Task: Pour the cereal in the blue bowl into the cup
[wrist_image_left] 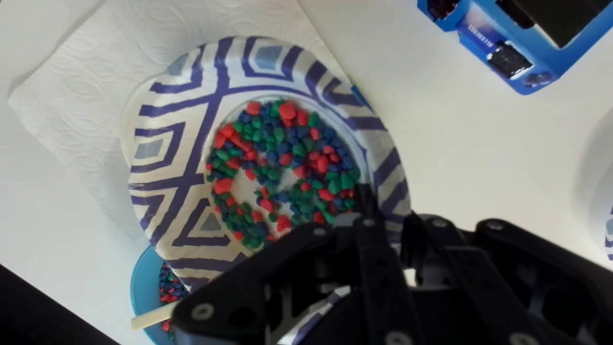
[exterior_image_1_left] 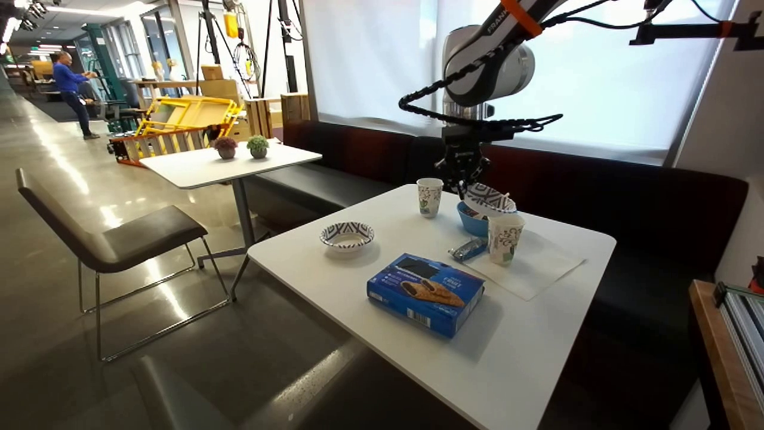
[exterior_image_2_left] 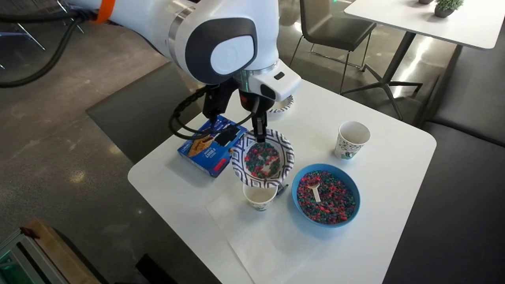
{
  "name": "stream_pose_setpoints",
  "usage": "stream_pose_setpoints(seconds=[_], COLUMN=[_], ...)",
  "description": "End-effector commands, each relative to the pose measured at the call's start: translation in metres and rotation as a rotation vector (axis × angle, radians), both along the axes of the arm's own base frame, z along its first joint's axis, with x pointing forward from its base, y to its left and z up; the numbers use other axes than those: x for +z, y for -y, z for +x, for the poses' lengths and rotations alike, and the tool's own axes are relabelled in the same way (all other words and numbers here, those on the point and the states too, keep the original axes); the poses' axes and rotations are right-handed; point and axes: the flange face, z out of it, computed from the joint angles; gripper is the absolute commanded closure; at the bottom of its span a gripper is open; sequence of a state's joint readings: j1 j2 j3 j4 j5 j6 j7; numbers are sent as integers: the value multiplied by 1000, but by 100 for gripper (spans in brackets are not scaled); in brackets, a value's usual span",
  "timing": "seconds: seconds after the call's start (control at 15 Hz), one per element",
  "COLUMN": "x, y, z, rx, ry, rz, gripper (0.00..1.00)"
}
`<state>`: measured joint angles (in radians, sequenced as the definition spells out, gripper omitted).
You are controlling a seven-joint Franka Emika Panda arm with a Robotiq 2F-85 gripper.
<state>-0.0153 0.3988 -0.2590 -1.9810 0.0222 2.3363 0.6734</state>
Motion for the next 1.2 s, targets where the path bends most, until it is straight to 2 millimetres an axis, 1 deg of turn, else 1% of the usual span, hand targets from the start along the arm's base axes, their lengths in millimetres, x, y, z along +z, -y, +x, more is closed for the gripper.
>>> stream_pose_setpoints(seconds=[0.0, 0.33, 0.4, 0.73, 1.13], x=[2, 5, 5, 7, 13], y=[0, 0, 0, 5, 9], z=[-3, -4, -4, -14, -23], rx=[-5, -10, -11, 19, 74], ry=[0, 3, 2, 35, 146], rz=[2, 3, 3, 35, 72], gripper=[94, 94, 99, 99, 99])
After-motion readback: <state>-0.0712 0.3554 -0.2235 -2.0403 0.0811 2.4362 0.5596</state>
